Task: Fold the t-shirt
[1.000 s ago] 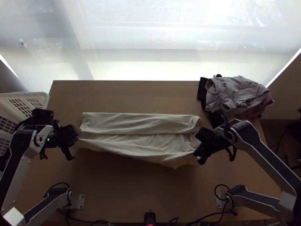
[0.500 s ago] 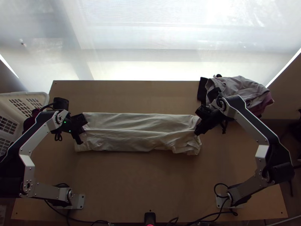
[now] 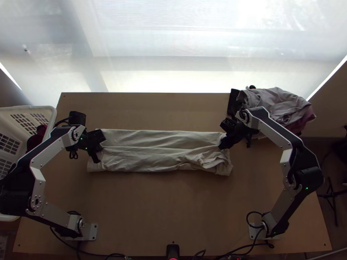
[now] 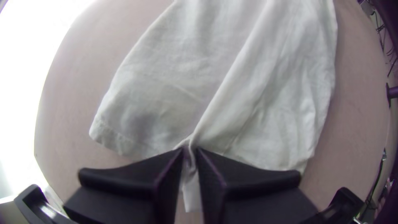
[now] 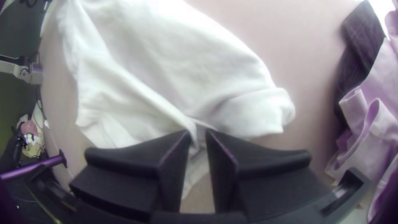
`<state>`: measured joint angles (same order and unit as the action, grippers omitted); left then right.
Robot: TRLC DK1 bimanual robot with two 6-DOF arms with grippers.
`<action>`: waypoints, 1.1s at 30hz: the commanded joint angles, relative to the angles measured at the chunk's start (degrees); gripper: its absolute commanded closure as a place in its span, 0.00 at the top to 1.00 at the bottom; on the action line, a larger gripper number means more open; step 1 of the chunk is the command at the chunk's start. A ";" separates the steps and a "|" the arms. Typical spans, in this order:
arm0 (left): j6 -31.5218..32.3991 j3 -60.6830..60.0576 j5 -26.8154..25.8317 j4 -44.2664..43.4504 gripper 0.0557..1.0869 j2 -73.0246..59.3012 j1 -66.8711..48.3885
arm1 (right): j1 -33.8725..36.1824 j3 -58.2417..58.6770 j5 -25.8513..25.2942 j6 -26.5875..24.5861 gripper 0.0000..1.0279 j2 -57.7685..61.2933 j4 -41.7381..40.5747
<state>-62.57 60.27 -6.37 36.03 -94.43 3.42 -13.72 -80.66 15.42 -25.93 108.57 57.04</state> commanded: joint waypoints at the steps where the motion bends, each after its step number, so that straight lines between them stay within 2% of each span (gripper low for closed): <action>1: 1.13 0.02 0.04 -1.75 0.96 1.36 0.01 | -0.96 0.77 -2.50 1.85 0.60 0.67 0.18; 2: 1.83 0.20 0.04 -2.02 0.96 1.97 0.01 | -0.96 0.86 -2.59 2.11 0.77 0.50 0.80; 3: 2.71 0.55 -0.04 -2.02 0.96 2.32 0.10 | -1.05 0.77 -2.76 2.11 0.86 0.41 1.41; 5: 3.59 0.81 -0.22 -1.84 0.96 3.11 0.18 | -1.05 0.77 -3.20 2.38 0.96 -0.21 1.76; 9: 5.79 3.63 -0.57 -1.58 0.96 5.40 1.59 | -0.35 -1.43 -3.29 3.43 0.96 -3.19 3.43; 13: 8.34 9.69 -4.53 2.64 0.96 8.39 4.84 | 0.71 -4.42 -3.29 4.84 0.96 -8.38 6.51; 16: 8.86 9.25 -5.41 2.90 0.96 13.57 5.98 | 0.80 -5.65 -3.29 6.95 0.96 -12.60 9.15; 19: 5.26 0.55 -5.76 2.29 0.96 24.21 4.67 | -0.17 -4.68 -3.29 8.79 0.96 -17.17 10.99; 23: -2.56 -16.85 -4.62 -5.88 0.95 44.07 1.68 | -3.95 -3.36 -4.96 10.29 0.92 -22.18 13.36; 26: -3.00 -20.54 -4.70 -3.42 0.95 52.60 -0.70 | -6.50 -2.31 -5.93 11.08 0.89 -23.23 14.42; 28: -5.37 -23.27 -4.70 -2.98 0.94 56.11 -2.63 | -8.61 -1.43 -8.04 11.08 0.81 -23.41 14.33; 29: -7.83 -25.03 -4.70 -3.25 0.91 56.82 -2.98 | -9.75 -1.16 -9.00 11.17 0.73 -23.41 14.33; 30: -10.47 -26.70 -4.70 -3.69 0.86 57.17 -2.98 | -11.16 -0.99 -9.62 11.08 0.61 -23.41 14.24; 31: -12.41 -27.84 -4.79 -3.78 0.77 57.17 -3.16 | -12.74 -0.55 -9.80 11.08 0.44 -23.32 13.45; 33: -13.28 -28.63 -5.85 -3.78 0.55 56.38 -3.86 | -15.99 0.51 -11.90 9.94 0.02 -23.14 10.55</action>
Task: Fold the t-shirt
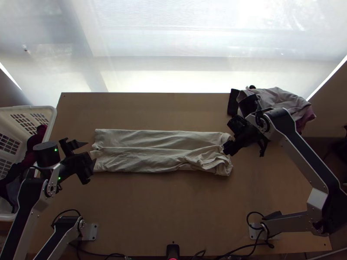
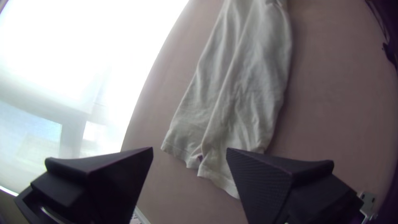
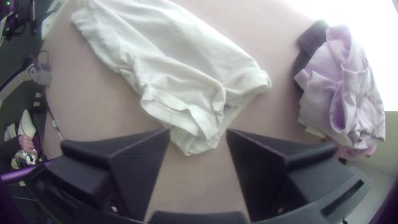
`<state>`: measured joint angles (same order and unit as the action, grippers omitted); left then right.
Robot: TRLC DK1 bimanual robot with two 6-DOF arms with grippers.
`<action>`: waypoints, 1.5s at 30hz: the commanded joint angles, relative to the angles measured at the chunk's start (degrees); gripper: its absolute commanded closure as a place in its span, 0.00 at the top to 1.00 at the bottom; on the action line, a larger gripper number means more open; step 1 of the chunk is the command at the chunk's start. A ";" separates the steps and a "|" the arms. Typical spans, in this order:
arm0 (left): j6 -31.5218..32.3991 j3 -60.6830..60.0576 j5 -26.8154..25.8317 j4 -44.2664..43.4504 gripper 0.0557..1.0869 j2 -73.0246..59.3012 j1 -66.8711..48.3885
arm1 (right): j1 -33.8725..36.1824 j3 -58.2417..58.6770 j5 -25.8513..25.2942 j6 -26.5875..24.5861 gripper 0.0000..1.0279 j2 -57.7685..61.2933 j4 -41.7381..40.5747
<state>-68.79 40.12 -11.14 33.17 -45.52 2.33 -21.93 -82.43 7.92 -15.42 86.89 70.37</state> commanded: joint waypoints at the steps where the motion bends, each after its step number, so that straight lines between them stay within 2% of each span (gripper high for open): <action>1: -7.05 -8.57 -1.34 -0.82 0.48 6.93 -3.73 | -9.09 2.37 -5.90 -0.84 0.03 -1.20 -3.75; 2: -6.97 -8.65 -1.26 -0.74 0.42 6.32 -5.14 | -10.32 2.01 -6.17 -0.93 0.03 -0.32 -4.19; 4: -6.79 -8.48 -0.99 1.55 0.43 4.65 -7.95 | -12.34 0.78 -6.08 -0.84 0.03 1.70 -4.27; 5: -6.79 -8.21 -0.47 3.13 0.47 3.68 -9.27 | -13.31 0.43 -6.17 -0.84 0.03 2.23 -4.80; 6: -6.79 -8.57 0.77 4.01 0.55 2.63 -11.56 | -14.10 0.17 -6.17 -0.84 0.03 2.76 -5.59; 7: -6.70 -9.36 2.87 3.57 0.68 2.10 -13.93 | -14.80 -0.01 -6.08 -0.84 0.03 3.28 -6.56; 8: -6.53 -10.68 4.81 1.64 0.74 1.48 -16.13 | -15.24 0.08 -6.08 -0.84 0.03 3.72 -7.61; 10: -5.21 -12.61 7.09 -1.44 0.79 -0.10 -18.94 | -15.95 0.34 -5.99 -0.93 0.03 4.51 -9.81; 12: -2.66 -13.58 8.59 -3.90 0.92 -1.86 -21.66 | -16.74 0.26 -6.08 -1.02 0.03 5.48 -11.66; 13: -2.22 -14.45 9.11 -5.31 0.95 -2.38 -22.63 | -17.18 0.26 -6.08 -1.02 0.03 5.92 -12.54; 18: -8.46 -18.32 10.52 -19.28 0.95 -7.66 -18.68 | -17.97 0.52 -5.99 -1.54 0.03 6.71 -15.17; 22: -7.05 -17.97 12.81 -22.45 0.95 -9.85 -19.03 | -17.79 0.70 -5.90 -1.10 0.03 6.80 -16.32; 24: -6.00 -19.46 15.79 -26.22 0.95 -9.50 -20.87 | -17.88 0.78 -5.73 -1.10 0.03 6.54 -16.67; 31: -3.10 -24.03 20.80 -28.25 0.95 -8.36 -24.30 | -17.79 2.10 -5.37 -0.93 0.03 6.18 -18.07; 41: -0.73 -25.26 22.56 -33.34 0.95 -7.22 -24.12 | -18.06 2.98 -5.29 -1.10 0.03 6.01 -18.86; 45: -0.81 -24.12 22.56 -36.24 0.95 -10.65 -23.60 | -18.32 3.60 -5.29 -1.10 0.03 5.92 -19.13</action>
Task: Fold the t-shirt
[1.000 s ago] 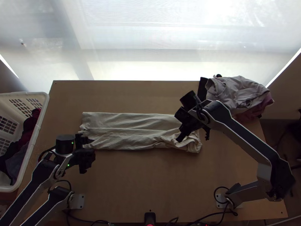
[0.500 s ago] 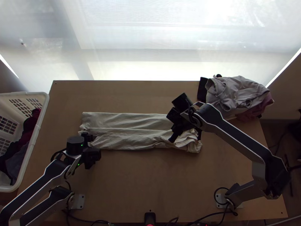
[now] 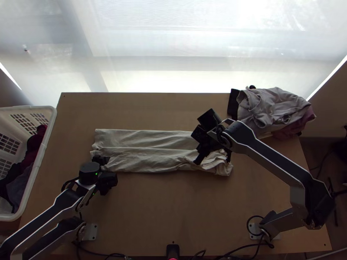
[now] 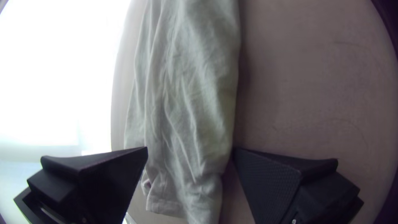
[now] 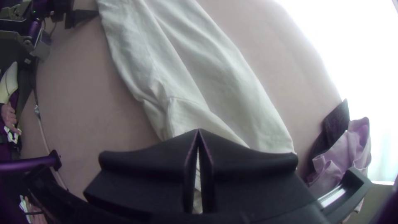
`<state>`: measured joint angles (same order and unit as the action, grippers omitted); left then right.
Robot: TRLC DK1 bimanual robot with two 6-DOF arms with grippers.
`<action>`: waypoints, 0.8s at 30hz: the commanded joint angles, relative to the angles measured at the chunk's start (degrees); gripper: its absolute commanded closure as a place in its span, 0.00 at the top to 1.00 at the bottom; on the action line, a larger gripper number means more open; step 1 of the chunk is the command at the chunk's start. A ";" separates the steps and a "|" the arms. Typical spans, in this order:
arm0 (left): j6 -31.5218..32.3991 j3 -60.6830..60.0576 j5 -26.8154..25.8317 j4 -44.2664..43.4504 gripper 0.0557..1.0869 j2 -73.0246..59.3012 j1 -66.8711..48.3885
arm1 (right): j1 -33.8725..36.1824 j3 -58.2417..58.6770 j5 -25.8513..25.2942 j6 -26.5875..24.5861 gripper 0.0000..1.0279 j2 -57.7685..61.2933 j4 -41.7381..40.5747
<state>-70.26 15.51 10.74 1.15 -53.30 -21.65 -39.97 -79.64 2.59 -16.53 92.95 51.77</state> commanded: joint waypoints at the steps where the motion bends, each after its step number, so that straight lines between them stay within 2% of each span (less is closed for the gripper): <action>1: 0.56 0.75 0.68 -5.28 0.95 -4.27 0.64 | -0.38 0.89 0.05 0.01 0.03 -0.13 -0.70; 8: 0.83 0.84 0.60 -14.16 0.95 -12.27 0.73 | -0.29 1.68 0.13 0.01 0.03 -0.05 -1.76; 13: 0.30 0.84 0.33 -19.60 0.95 -19.12 3.10 | -0.29 5.02 0.13 0.01 0.03 0.57 -5.36; 24: 2.50 1.89 -0.99 -25.84 0.95 -27.82 3.81 | -0.20 11.96 0.93 0.36 0.03 4.17 -13.62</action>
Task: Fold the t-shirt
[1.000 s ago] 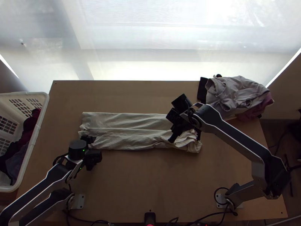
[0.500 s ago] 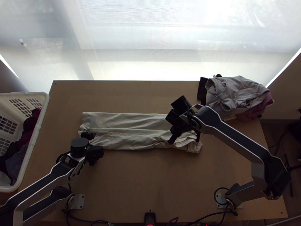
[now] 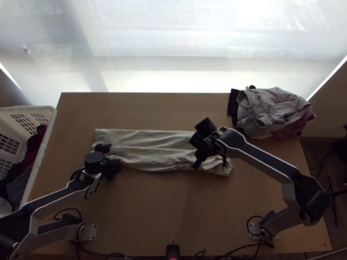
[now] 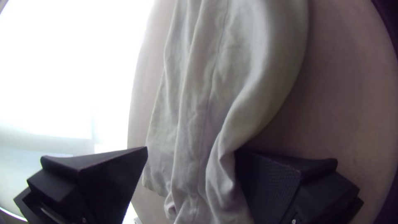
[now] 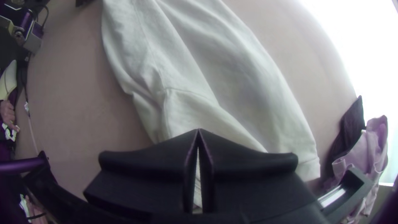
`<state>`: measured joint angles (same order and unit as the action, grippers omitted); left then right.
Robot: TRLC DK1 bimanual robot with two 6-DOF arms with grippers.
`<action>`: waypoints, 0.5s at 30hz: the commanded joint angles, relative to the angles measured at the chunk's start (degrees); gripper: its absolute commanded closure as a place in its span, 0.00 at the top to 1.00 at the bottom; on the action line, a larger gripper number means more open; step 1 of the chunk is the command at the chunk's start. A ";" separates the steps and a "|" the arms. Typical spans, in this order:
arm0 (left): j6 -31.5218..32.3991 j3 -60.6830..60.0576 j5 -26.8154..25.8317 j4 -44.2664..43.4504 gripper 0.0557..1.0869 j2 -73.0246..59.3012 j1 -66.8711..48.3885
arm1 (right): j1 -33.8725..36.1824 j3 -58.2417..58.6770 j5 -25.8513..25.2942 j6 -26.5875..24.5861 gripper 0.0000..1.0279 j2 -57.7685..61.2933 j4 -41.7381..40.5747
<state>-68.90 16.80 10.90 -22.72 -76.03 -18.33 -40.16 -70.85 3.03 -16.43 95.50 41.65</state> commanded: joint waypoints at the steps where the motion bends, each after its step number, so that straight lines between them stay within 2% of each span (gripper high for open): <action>1: 1.32 0.87 -1.49 -2.06 0.95 -5.36 0.49 | 0.00 3.53 0.49 0.17 0.03 1.88 -3.94; 7: 2.20 4.30 -1.49 0.75 0.94 -7.03 0.49 | 0.44 5.11 0.93 0.17 0.03 3.99 -7.28; 9: 2.63 5.00 -1.58 2.15 0.81 -6.94 0.57 | 0.88 5.11 1.10 0.25 0.03 4.69 -8.07; 12: 3.16 5.88 -2.99 4.09 0.46 -6.94 0.92 | 1.40 5.46 1.37 0.34 0.03 5.57 -9.04; 15: 4.13 6.49 -3.16 4.18 0.24 -6.94 0.92 | 2.02 6.34 1.63 0.25 0.03 5.83 -9.92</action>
<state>-66.28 21.34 8.54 -19.46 -82.41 -17.67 -39.22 -66.00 4.12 -16.16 99.85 34.02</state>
